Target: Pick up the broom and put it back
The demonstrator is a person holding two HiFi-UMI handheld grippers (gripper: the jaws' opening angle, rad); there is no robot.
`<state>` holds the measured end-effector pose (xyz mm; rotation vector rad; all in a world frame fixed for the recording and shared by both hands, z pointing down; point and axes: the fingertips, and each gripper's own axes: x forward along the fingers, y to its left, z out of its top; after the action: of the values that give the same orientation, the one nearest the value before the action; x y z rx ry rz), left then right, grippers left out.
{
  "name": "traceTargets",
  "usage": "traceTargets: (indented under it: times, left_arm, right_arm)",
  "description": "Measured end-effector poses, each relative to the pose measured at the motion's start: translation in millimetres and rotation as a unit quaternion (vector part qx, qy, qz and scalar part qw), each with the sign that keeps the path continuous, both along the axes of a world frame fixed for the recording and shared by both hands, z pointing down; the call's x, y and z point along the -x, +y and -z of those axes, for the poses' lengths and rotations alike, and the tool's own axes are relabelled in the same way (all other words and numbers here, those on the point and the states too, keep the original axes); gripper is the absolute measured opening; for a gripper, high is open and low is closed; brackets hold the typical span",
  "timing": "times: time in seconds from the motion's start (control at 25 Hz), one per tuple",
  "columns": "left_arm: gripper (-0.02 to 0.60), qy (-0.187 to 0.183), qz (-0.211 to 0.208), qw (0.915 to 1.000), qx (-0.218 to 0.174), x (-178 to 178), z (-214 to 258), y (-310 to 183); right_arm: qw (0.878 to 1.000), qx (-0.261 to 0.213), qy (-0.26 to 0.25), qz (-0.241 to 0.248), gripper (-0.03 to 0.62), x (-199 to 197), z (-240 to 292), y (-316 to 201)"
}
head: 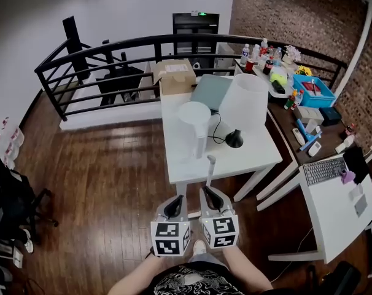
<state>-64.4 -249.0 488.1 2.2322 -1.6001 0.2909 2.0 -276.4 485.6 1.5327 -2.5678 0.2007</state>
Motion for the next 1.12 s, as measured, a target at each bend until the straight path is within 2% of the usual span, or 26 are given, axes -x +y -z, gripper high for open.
traceTargets:
  times: [0.12,0.48,1.12]
  left_arm:
    - [0.005,0.003,0.004,1.0000,-0.007,7,5,11]
    - [0.005,0.013,0.001,0.9996,-0.024,21,13,50]
    - [0.005,0.027,-0.015,0.9987,-0.039,28,25,102]
  right_arm:
    - [1.000,-0.014,-0.007,0.008,0.000,10,18,16]
    - [0.999,-0.029,-0.019,0.029,0.000,34,41,67]
    - [0.998,-0.033,-0.024,0.037,0.000,51,49,131]
